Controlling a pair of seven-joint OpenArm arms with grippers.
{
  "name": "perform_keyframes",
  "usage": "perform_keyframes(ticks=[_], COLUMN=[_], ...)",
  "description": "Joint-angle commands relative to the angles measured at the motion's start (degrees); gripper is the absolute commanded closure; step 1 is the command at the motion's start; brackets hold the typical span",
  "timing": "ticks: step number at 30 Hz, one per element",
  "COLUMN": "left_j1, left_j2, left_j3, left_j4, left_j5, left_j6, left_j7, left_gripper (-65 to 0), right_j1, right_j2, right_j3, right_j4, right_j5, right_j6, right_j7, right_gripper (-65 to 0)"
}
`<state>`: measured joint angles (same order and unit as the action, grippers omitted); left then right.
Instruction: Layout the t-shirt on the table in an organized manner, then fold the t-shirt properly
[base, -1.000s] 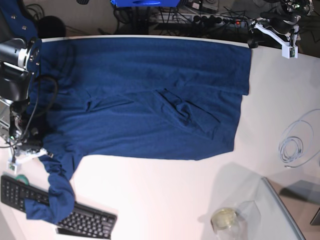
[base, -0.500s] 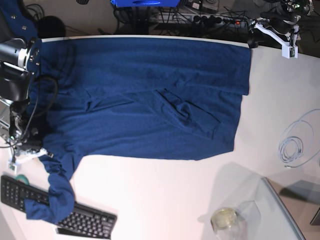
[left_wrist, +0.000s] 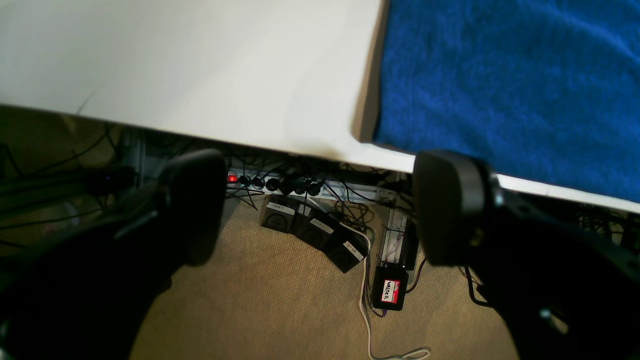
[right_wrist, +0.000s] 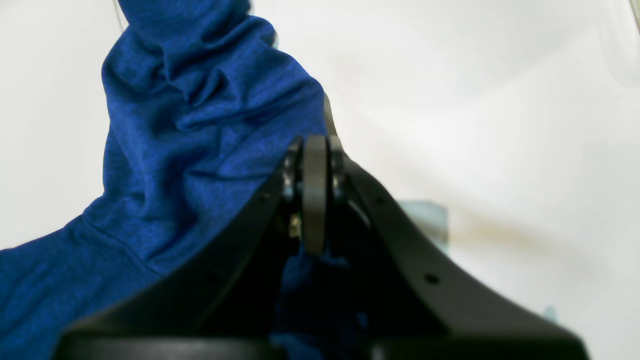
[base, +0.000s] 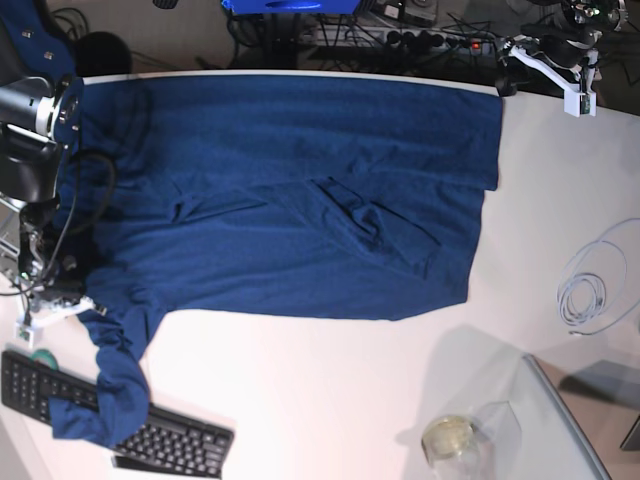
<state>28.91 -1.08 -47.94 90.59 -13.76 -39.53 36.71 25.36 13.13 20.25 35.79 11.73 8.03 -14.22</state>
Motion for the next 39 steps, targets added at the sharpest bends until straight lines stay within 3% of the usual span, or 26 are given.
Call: perform_keyframes(ticks=[1, 33, 39], left_j1=[0.50, 0.59, 0.50], left_j2=[-0.54, -0.54, -0.54], left_j3=[-0.45, -0.54, -0.54], left_j4=[0.97, 0.97, 0.97], left_j5=[-0.53, -0.53, -0.53], left_j6=[-0.47, -0.47, -0.47], left_j7=[-0.71, -0.80, -0.80], left_gripper=[-55.5, -55.5, -55.5], right_j1=[1.58, 1.58, 0.00], right_j2=[0.90, 0.90, 0.72], right_j3=[0.10, 0.10, 0.10], right_j4=[1.09, 1.09, 5.31], right_j5=[0.19, 0.19, 0.19], right_j6=[0.45, 0.45, 0.45], right_j7=[1.08, 1.51, 1.51], right_gripper=[-0.6, -0.6, -0.6])
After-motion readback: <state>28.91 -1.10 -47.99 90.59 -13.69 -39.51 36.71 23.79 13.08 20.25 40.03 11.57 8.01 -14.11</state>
